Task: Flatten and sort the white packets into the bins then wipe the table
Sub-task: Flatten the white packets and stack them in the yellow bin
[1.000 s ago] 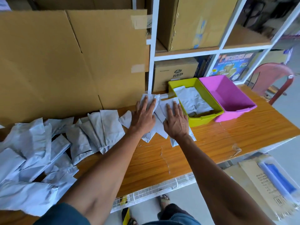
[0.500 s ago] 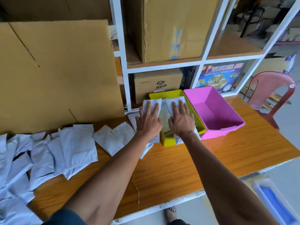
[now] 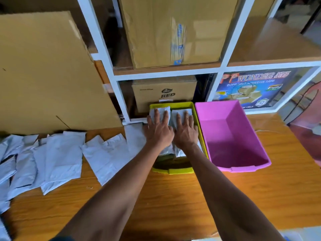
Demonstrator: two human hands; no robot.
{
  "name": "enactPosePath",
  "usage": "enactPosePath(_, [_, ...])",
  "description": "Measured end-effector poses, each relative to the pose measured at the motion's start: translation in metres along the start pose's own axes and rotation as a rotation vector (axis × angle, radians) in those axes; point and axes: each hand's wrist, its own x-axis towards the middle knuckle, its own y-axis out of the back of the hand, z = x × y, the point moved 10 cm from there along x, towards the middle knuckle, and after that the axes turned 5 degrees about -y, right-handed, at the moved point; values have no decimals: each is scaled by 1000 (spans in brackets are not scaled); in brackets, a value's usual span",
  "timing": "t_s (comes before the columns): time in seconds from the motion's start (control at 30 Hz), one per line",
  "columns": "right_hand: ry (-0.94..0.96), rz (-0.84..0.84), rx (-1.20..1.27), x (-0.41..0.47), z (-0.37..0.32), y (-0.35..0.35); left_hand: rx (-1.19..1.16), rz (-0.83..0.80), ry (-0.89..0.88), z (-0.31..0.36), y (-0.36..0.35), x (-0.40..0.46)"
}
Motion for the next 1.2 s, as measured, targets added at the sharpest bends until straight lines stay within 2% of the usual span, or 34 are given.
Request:
enactPosePath(0.3, [100, -56, 24, 35, 8, -43, 49, -22, 43, 7, -12, 24])
enactPosePath(0.5, [157, -12, 154, 45, 13, -29, 88, -2, 32, 21, -24, 32])
enactPosePath(0.6, [203, 21, 128, 40, 17, -34, 84, -34, -7, 25, -40, 35])
enactPosePath(0.67, [238, -20, 80, 35, 16, -44, 48, -90, -66, 21, -57, 34])
enactPosePath(0.73, [244, -64, 53, 31, 15, -48, 25, -90, -122, 15, -68, 32])
enactPosePath(0.83, [237, 5, 125, 31, 13, -40, -18, -3, -159, 10, -73, 33])
enactPosePath(0.93, [221, 31, 220, 29, 12, -43, -65, -28, -114, 2, -89, 38])
enactPosePath(1.1, [192, -41, 157, 35, 15, -63, -111, -51, -143, 4, -90, 49])
enactPosePath(1.2, [180, 34, 163, 37, 13, -55, -114, -31, -162, 4, -83, 53])
